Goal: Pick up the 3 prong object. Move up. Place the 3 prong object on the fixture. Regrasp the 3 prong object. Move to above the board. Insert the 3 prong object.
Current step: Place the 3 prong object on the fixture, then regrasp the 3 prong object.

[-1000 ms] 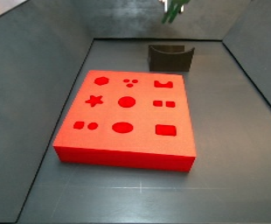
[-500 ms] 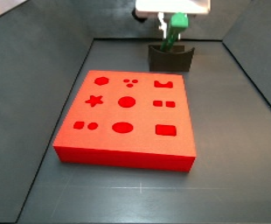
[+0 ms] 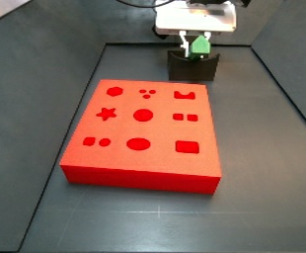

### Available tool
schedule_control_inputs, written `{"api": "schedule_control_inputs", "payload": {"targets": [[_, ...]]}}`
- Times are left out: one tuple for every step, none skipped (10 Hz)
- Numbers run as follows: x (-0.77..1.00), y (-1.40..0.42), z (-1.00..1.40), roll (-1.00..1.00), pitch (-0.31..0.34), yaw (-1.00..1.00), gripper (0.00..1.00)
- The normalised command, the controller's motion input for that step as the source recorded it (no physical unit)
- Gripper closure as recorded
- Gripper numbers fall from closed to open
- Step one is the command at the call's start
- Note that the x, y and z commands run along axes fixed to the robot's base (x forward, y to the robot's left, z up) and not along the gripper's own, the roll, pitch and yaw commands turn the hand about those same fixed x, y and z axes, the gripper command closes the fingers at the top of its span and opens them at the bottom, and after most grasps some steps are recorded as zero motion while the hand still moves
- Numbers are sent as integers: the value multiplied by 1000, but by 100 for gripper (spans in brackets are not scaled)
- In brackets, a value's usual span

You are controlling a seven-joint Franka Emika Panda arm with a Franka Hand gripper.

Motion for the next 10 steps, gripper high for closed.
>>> {"api": "schedule_control_inputs", "payload": {"targets": [[63,114,-238,-123,-71,-53,100],[61,111,-240,-121,-67,-31,100],[0,0,0,0,0,0,0],[0,0,1000,7,-58,80,0],[-5,2,1000,8,-54,84,0],[-29,4,1000,17,-37,87,0],[-38,-3,1000,30,-11,87,0],[-43,-1,1000,30,19,82,0],[-40,4,922,27,51,70,0],[-33,8,672,25,86,53,0]]}}
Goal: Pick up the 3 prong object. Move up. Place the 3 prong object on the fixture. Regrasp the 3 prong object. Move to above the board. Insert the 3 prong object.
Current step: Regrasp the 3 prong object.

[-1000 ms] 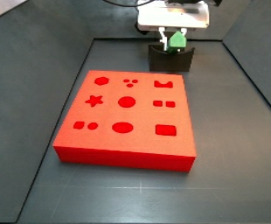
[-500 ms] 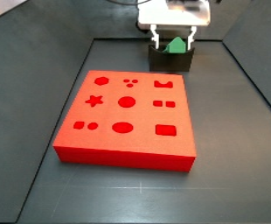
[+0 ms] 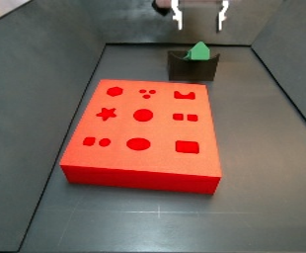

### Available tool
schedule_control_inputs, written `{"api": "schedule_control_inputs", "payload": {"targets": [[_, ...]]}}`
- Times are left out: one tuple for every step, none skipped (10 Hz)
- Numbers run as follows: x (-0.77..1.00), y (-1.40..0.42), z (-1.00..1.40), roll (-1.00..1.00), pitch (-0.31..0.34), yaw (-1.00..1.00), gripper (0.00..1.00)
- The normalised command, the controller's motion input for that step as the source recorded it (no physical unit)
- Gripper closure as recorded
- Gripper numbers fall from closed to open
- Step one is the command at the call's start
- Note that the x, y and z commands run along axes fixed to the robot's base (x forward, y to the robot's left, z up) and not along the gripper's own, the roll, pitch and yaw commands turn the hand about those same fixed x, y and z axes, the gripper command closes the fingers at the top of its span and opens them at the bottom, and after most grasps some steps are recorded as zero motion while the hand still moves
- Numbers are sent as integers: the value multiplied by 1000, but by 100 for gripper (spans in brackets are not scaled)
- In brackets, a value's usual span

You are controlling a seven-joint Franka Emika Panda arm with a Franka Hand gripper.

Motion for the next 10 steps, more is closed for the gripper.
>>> {"api": "schedule_control_inputs", "payload": {"targets": [[-26,6,420,29,108,27,0],[-27,6,293,30,112,10,0],[-3,-1000,967,1000,74,13,0],[-1,-1000,948,1000,71,12,0],[-29,-1000,949,1000,63,11,0],[-63,-1000,919,1000,56,10,0],[-70,-878,753,1000,51,9,0],[-49,-627,444,1000,48,9,0],[-35,-424,203,1000,47,8,0],[-5,-154,36,1000,44,9,0]]}}
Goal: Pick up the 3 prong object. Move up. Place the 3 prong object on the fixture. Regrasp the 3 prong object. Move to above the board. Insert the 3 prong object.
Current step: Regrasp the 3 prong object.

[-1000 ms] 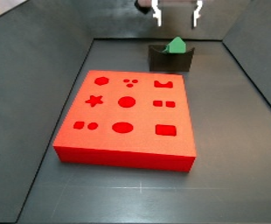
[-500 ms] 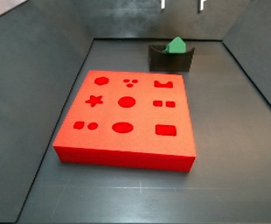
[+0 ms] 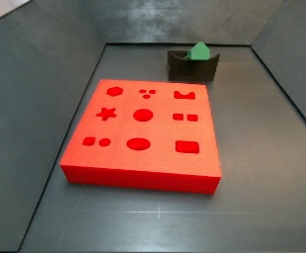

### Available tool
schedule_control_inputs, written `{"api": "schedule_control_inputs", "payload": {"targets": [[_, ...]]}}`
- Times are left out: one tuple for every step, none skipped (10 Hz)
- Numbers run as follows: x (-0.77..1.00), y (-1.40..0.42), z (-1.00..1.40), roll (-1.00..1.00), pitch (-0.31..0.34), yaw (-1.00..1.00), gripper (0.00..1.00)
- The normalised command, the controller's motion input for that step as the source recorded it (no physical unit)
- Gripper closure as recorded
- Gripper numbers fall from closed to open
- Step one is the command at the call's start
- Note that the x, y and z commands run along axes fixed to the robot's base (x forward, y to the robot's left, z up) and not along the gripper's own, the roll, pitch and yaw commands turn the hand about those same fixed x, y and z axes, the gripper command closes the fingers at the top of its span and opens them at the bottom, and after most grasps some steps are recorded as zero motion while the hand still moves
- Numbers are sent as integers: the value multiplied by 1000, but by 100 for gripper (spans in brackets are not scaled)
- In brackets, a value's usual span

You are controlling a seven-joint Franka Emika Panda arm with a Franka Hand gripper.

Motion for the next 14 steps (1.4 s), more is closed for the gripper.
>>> {"api": "schedule_control_inputs", "payload": {"targets": [[-10,-35,52,1000,45,9,0],[-12,-27,50,1000,45,9,0],[-1,-41,18,1000,41,10,0],[2,-37,12,1000,40,11,0],[11,-26,7,1000,37,12,0],[13,-23,7,1000,37,13,0],[16,-23,11,1000,40,15,0],[16,-21,10,1000,44,16,0],[21,-21,10,1000,55,19,0],[37,-23,3,1000,66,23,0],[50,-27,-4,1000,76,27,0],[59,-27,-3,1000,84,30,0],[77,-32,3,1000,109,40,0],[86,-33,3,1000,121,46,0]]}}
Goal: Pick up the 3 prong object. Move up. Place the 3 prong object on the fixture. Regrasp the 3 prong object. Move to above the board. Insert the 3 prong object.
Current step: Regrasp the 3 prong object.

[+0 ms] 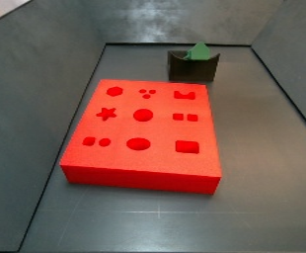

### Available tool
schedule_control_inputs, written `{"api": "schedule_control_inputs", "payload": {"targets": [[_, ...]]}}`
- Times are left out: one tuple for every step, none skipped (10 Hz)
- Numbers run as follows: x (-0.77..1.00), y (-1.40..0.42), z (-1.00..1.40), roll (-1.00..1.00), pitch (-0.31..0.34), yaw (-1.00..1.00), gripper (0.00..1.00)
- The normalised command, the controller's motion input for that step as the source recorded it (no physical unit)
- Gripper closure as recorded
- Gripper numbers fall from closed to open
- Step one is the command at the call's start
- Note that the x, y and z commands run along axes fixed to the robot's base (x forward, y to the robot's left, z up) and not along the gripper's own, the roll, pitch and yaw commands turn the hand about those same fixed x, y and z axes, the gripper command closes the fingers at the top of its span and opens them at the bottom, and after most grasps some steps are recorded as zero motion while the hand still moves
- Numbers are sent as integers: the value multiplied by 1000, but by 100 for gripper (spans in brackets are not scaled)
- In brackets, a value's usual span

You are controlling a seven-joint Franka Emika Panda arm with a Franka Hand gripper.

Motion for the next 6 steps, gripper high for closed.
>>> {"api": "schedule_control_inputs", "payload": {"targets": [[103,-40,-3,1000,151,61,0],[112,-45,-7,1000,182,82,0],[108,-46,-7,1000,206,107,0],[106,-48,-3,1000,227,140,0],[105,-48,-8,1000,249,187,0],[108,-51,-9,823,235,231,0]]}}
